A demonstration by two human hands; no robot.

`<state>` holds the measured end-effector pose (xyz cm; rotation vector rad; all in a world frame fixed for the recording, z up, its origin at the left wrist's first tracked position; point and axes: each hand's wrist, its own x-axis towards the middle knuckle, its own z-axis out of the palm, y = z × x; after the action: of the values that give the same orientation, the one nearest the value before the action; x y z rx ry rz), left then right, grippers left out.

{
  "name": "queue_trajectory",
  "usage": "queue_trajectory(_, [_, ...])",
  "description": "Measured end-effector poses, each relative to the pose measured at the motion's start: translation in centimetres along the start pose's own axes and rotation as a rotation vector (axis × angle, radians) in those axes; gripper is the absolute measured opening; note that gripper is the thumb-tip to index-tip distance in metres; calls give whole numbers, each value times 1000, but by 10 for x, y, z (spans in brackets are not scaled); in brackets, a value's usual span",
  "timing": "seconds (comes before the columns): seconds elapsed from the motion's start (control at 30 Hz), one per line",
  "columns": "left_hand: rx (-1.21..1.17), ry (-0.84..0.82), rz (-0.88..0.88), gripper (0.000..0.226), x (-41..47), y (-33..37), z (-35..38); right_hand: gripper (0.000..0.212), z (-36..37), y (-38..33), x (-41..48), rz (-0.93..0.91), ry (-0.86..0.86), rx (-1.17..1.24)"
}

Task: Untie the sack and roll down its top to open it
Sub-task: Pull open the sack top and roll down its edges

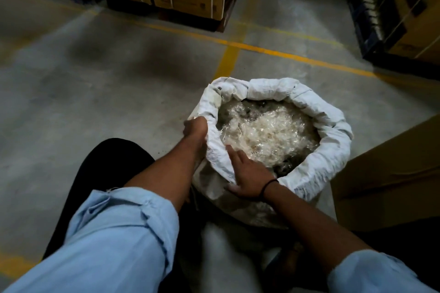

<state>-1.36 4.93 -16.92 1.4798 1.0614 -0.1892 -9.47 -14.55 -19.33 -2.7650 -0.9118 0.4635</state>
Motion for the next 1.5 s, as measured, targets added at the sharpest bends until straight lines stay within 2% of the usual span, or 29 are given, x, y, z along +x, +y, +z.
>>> queue_trajectory(0.03, [279,182,61,57,-6,2,-1,117,-4,6,-4,-6,-23,92])
queue_trajectory(0.07, [534,307,210,62,-10,2,-2,118,-7,13,-9,12,-39,160])
queue_trajectory(0.13, [850,395,724,61,-23,1,-4,119,-10,28,-22,66,-103,188])
queue_trajectory(0.17, [914,342,954,55,-36,1,-4,121,-7,35,-30,81,-154,164])
queue_trajectory(0.2, [920,205,1117,46,-44,1,-3,124,-4,39,-39,95,-214,138])
queue_trajectory(0.23, [900,12,1196,37,-54,0,1,126,2,41,-46,107,-271,103])
queue_trajectory(0.3, [924,-347,1221,27,-73,-10,14,127,14,40,-56,104,-318,-9])
queue_trajectory(0.33, [995,-451,1220,27,-82,-17,20,125,18,35,-59,113,-309,-60])
queue_trajectory(0.4, [1188,-573,1136,33,-92,-33,34,108,21,28,-61,148,-249,-136])
queue_trajectory(0.5, [1371,-746,961,42,-99,-55,46,72,16,21,-69,170,-125,-219])
queue_trajectory(0.6, [1463,-752,967,43,-102,-68,43,55,17,23,-78,126,16,-231])
queue_trajectory(0.67, [1456,-757,907,51,-102,-66,34,45,17,27,-81,87,137,-237])
queue_trajectory(0.77, [1286,-876,779,61,-111,-51,22,45,6,31,-78,-2,406,-356])
queue_trajectory(0.87, [1182,-937,747,59,-117,-44,19,43,-4,37,-76,-35,522,-397])
queue_trajectory(0.93, [1202,-929,740,59,-112,-50,18,46,-6,39,-75,-81,409,-331])
queue_trajectory(1.0, [1286,-907,756,64,-101,-60,15,63,-12,44,-71,3,138,-118])
queue_trajectory(1.07, [1402,-899,868,73,-89,-68,16,86,-22,49,-70,136,-131,93])
queue_trajectory(1.13, [1466,-904,1001,76,-85,-74,19,94,-28,56,-73,182,-274,240])
queue_trajectory(1.17, [1482,-881,1078,74,-83,-78,21,97,-28,59,-76,182,-336,239])
queue_trajectory(1.23, [1491,-782,1248,73,-80,-88,23,100,-19,62,-80,185,-437,40])
queue_trajectory(1.3, [1493,-661,1402,67,-76,-99,20,87,-3,60,-82,187,-364,-243])
queue_trajectory(1.37, [1485,-530,1542,60,-74,-106,15,60,12,56,-83,147,-200,-463])
queue_trajectory(1.43, [1528,-411,1580,57,-78,-107,13,33,24,58,-86,76,48,-549])
queue_trajectory(1.5, [1631,-305,1534,62,-88,-104,19,15,30,66,-90,-25,253,-536])
